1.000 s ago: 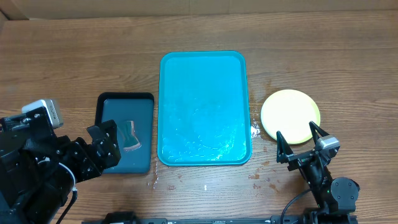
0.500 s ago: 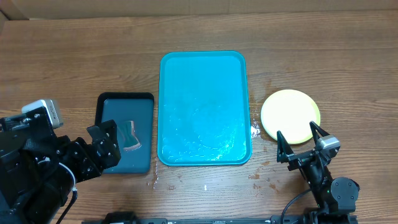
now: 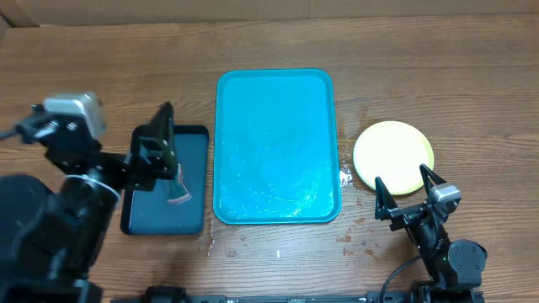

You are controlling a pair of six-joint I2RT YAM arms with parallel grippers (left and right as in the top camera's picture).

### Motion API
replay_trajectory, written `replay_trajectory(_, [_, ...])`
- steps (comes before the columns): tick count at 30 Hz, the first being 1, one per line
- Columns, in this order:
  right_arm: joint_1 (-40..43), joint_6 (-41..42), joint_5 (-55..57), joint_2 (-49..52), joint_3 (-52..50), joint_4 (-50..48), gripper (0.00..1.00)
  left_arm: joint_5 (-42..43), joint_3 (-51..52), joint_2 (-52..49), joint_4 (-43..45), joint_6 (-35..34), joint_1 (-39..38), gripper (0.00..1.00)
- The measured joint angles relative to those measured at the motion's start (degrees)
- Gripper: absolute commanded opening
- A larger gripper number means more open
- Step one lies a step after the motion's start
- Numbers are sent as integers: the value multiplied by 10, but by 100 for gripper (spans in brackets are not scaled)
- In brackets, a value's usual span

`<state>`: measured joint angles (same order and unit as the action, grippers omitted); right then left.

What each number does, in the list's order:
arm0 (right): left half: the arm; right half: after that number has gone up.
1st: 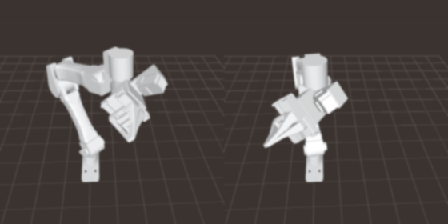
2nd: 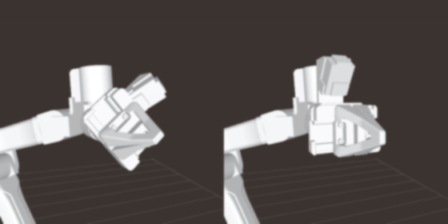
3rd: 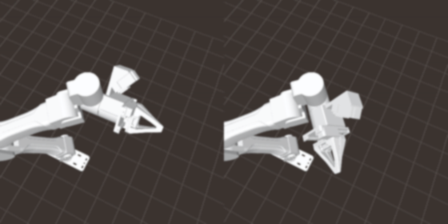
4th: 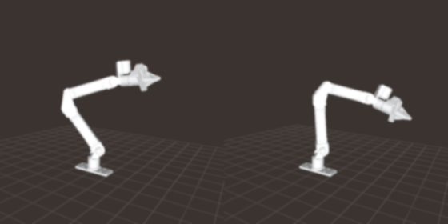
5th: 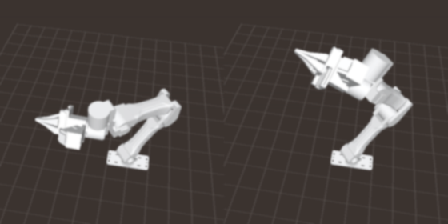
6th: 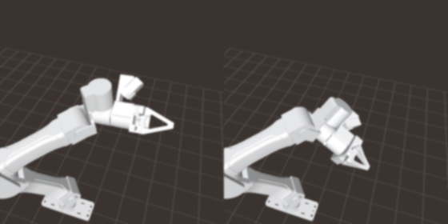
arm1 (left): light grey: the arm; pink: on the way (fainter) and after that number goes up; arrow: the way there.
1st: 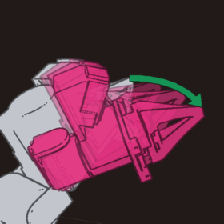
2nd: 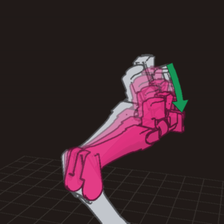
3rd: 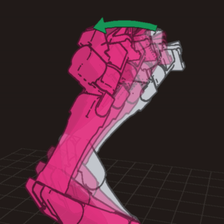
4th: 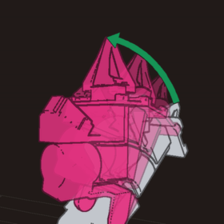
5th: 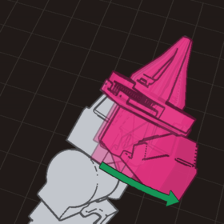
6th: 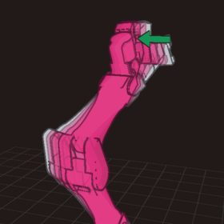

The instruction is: Clean dirty plates on tray and stack at the side

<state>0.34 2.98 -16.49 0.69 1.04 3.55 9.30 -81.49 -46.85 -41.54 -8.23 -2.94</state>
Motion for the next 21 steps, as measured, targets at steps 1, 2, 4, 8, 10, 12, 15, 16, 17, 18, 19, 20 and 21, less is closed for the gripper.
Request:
replay_trajectory(1, [0,0,0,0,0,0,100,5,43,21,47,7,0,100])
replay_trajectory(2, [0,0,0,0,0,0,100,8,80,40,79,12,0,100])
replay_trajectory(4, [0,0,0,0,0,1,100,13,160,83,141,20,0,100])
replay_trajectory(8, [0,0,0,0,0,1,100,19,330,179,252,28,0,100])
replay_trajectory(10, [0,0,0,0,0,1,100,21,393,219,277,29,0,100])
replay_trajectory(12, [0,0,0,0,0,1,99,21,466,268,318,29,0,100])
replay_trajectory(15, [0,0,0,0,0,1,100,21,563,339,344,29,1,100])
replay_trajectory(16, [0,0,0,0,0,1,100,21,588,357,350,29,1,100])
replay_trajectory(17, [0,0,0,0,0,1,100,21,614,376,354,29,1,100])
replay_trajectory(18, [0,0,0,0,0,1,100,20,635,392,356,29,1,100])
replay_trajectory(19, [0,0,0,0,0,1,100,19,655,407,357,29,1,100])
replay_trajectory(20, [0,0,0,0,0,0,100,18,677,426,357,29,1,100])
replay_trajectory(21, [0,0,0,0,0,1,100,16,697,441,362,29,1,100])
